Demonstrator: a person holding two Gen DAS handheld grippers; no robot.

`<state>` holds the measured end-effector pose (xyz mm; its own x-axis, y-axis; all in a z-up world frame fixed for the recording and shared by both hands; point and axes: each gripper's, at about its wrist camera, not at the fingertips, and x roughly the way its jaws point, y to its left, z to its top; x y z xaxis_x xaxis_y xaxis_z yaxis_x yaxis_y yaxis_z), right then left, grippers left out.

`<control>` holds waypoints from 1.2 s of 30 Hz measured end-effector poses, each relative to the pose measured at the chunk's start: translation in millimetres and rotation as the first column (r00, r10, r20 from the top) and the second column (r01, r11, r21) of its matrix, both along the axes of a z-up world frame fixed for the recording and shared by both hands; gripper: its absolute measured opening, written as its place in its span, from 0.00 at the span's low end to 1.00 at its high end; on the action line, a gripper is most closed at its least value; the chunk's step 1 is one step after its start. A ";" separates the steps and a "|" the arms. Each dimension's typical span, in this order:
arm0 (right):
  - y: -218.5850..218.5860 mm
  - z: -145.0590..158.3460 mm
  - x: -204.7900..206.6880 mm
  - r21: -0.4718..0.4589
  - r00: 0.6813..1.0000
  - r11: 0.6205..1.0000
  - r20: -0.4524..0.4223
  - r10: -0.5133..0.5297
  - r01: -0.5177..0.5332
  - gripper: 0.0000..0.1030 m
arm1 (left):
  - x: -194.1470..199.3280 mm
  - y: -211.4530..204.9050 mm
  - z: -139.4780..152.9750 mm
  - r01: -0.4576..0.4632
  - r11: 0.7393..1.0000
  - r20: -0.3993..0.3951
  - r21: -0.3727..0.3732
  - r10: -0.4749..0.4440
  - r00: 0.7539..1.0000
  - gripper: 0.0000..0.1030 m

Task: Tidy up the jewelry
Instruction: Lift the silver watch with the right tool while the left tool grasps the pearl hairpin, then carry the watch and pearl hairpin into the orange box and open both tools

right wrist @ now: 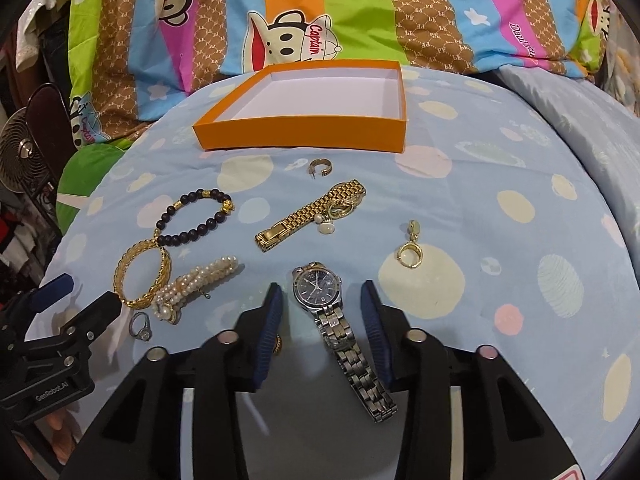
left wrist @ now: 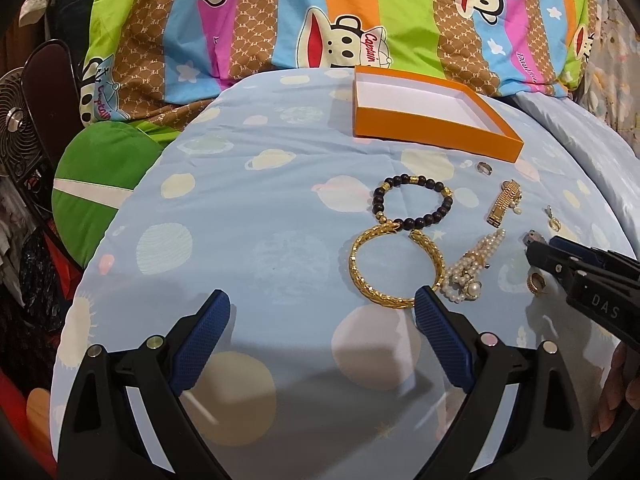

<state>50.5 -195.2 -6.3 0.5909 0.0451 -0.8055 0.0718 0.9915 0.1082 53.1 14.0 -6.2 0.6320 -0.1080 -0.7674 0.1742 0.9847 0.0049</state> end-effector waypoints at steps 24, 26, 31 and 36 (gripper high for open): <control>-19.6 34.2 -28.2 -0.002 0.987 0.995 0.120 -0.102 0.103 0.23 | 1.5 -49.3 17.5 0.200 0.978 0.022 -0.056 -0.199 0.980 0.87; -23.5 36.4 -30.6 0.000 0.986 0.994 0.124 -0.112 0.113 0.23 | 3.4 -60.8 16.5 0.246 0.968 0.021 -0.057 -0.245 0.969 0.80; -32.9 39.2 -36.1 0.006 0.982 0.991 0.131 -0.133 0.134 0.23 | 14.2 -79.4 5.7 0.296 0.953 -0.021 -0.062 -0.297 0.955 0.58; -38.2 39.1 -37.6 0.020 0.981 0.990 0.132 -0.141 0.139 0.23 | 13.5 -88.8 1.5 0.322 0.947 -0.012 -0.026 -0.322 0.947 0.42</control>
